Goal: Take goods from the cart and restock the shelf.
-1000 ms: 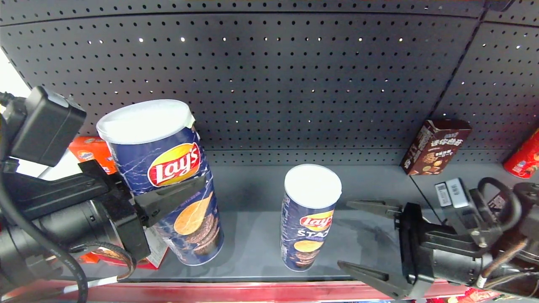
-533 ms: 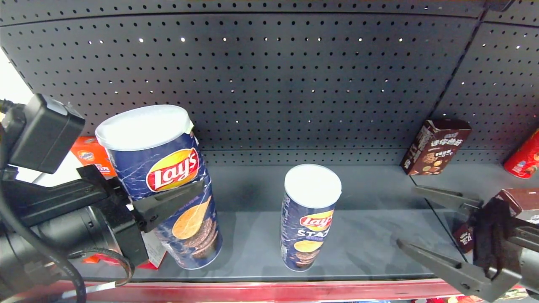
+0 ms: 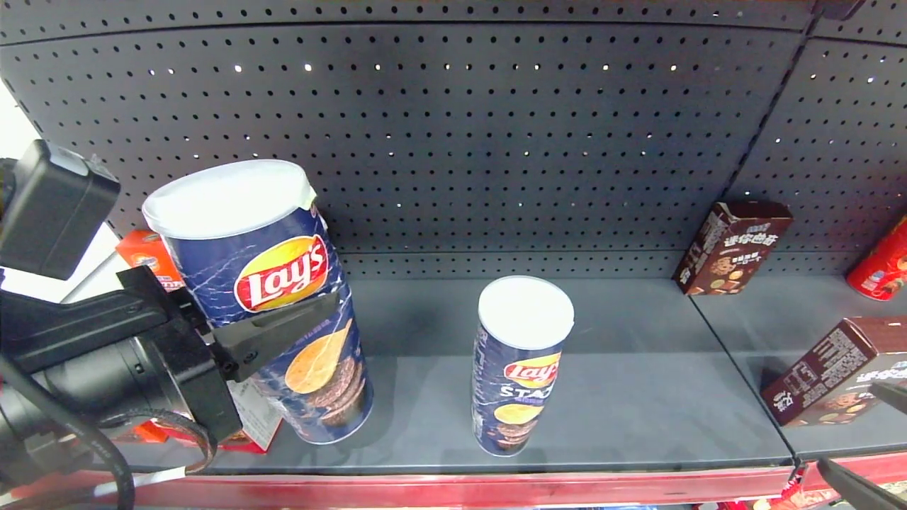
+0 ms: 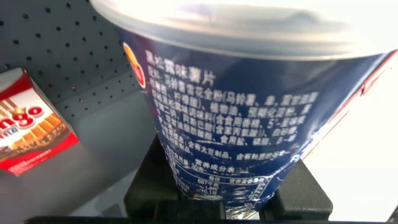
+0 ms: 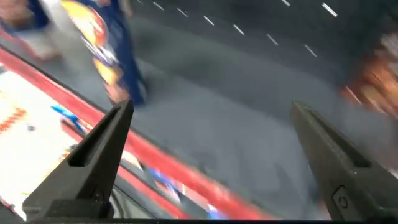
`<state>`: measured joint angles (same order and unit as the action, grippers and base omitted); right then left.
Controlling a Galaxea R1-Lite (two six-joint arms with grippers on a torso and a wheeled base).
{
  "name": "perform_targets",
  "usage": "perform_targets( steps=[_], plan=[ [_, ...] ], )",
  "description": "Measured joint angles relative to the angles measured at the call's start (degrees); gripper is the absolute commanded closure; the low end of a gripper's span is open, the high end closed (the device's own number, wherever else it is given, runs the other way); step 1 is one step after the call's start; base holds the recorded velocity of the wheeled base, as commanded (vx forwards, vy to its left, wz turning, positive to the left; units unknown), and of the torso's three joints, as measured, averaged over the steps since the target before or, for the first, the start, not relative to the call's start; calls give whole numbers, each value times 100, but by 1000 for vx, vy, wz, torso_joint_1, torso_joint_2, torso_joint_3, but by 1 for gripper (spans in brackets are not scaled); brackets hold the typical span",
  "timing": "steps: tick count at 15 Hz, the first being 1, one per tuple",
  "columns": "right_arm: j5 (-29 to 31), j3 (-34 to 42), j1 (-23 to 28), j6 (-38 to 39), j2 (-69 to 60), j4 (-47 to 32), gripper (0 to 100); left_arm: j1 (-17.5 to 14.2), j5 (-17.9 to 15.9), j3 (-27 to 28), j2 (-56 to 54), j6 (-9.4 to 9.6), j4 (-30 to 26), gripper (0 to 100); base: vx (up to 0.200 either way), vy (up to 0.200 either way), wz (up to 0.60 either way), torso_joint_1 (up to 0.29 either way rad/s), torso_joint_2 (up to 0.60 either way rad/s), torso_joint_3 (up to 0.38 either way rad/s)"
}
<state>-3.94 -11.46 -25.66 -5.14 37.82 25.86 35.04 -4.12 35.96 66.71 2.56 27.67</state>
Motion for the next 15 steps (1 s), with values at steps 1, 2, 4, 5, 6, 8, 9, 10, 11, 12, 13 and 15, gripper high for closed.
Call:
perform_targets(
  steps=[1,2,4,5,6,8,9,10,11,12,13,15],
  plan=[
    [219,61,1,74,-405,-429,0,0,-1,6,0,12,-6,100,0,0,0,0,0,0],
    [399,124,9,148,-800,-870,0,2,0,13,0,23,-11,100,0,0,0,0,0,0],
    [617,265,15,233,-1556,-1727,0,7,-1,22,7,52,-9,100,0,0,0,0,0,0],
    [664,333,55,250,-1866,-2088,0,5,-1,22,11,52,-23,100,0,0,0,0,0,0],
    [683,407,152,258,-2214,-2414,0,5,-1,22,13,56,-33,100,0,0,0,0,0,0],
    [694,566,386,274,-2861,-2839,0,5,-11,39,24,123,-44,100,0,0,0,0,0,0],
    [735,656,535,332,-3176,-3010,0,7,-11,48,33,168,-44,100,0,0,0,0,0,0],
    [829,714,624,373,-3383,-3065,0,10,-17,55,43,211,-52,100,0,0,0,0,0,0],
    [1017,744,664,395,-3523,-3063,0,29,-26,56,52,222,-61,100,0,0,0,0,0,0],
    [1089,761,688,397,-3625,-3061,0,46,-37,67,77,228,-63,100,0,0,0,0,0,0],
    [1064,772,697,389,-3689,-3059,0,60,-44,80,112,228,-63,100,0,0,0,0,0,0],
    [1056,788,703,417,-3757,-3037,0,60,-102,166,286,228,-41,100,0,0,0,0,0,0]
  ],
)
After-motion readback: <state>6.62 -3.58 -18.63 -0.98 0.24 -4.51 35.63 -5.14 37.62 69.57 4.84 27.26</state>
